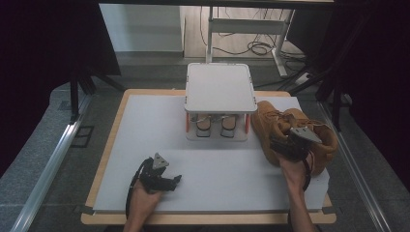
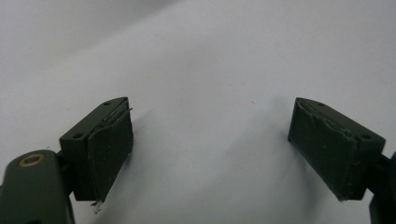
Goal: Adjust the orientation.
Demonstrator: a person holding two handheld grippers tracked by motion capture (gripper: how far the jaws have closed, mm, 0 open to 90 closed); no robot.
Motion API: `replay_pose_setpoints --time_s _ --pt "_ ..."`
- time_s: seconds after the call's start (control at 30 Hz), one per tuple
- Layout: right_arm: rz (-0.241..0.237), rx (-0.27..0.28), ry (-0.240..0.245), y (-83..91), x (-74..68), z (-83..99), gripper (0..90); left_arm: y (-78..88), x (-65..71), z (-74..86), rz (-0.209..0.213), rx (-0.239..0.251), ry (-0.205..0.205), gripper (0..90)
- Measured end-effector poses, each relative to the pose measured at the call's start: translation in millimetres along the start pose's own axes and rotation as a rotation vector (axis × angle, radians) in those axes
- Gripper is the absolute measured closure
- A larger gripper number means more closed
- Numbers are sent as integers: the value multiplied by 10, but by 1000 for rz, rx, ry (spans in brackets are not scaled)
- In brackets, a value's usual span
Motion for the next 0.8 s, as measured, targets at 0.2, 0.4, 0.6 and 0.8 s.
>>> replay_pose_setpoints --time_s 0.2,0.4,0.6,0.8 --pt "33 8 12 -19 -3 -27 175 0 0 0 0 0 0 139" --pt "57 12 6 10 15 -2 335 0 1 0 0 1 0 139" --pt "77 18 45 33 -15 -2 450 0 1 1 0 1 0 139" --pt "77 23 45 44 -11 -31 488 0 1 1 0 1 0 139"
Point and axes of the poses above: each handheld gripper's, and its own axes: y roughly backward along the jaws, z roughly out of its underside, x roughly to its right, the point moved 8 cm from there along -y, roughly forward along the jaws, and after that the axes turned 14 degrees about y, right-handed, at the moved point
